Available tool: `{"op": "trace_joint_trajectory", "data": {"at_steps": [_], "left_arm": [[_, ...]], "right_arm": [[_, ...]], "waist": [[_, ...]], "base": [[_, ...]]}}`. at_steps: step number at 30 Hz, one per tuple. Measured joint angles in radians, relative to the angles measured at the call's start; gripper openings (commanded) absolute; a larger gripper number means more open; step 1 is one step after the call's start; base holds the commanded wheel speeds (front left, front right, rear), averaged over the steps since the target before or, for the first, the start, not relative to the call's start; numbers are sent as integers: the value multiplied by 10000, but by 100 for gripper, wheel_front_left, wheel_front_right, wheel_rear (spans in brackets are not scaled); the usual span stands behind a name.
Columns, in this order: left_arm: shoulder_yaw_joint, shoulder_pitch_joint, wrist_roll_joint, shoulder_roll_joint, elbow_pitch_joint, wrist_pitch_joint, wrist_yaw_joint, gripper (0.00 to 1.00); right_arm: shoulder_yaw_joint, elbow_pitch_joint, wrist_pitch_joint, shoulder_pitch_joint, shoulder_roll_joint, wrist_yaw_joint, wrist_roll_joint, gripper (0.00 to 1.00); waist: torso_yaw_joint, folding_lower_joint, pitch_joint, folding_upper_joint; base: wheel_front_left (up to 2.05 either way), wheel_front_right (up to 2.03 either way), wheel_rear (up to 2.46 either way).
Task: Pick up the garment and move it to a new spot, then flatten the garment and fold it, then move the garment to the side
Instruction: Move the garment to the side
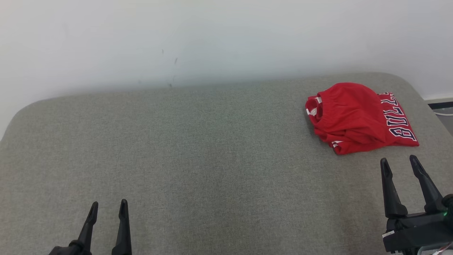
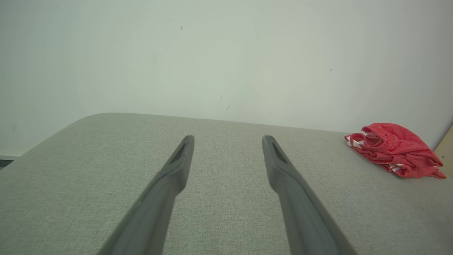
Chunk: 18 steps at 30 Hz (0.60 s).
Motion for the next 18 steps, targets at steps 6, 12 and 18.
{"op": "trace_joint_trajectory", "data": {"at_steps": [6,12,18], "left_arm": [[-13,1,150,-148,-100,0,-6,100],[50,-2,165,-142,-77,0,-96,100],[90,-30,236,-205,-58,0,-186,100]], "right_arm": [[-265,-430,0,249,203,0,-464,100],[-516,-686,-2,499,426,0,-723,100],[-698,-780,-2,532,570,0,-978,100]], "waist": [[103,0,39,0],[184,0,97,1],[226,0,140,1]], "base": [[0,0,0],[0,0,0],[0,0,0]]}}
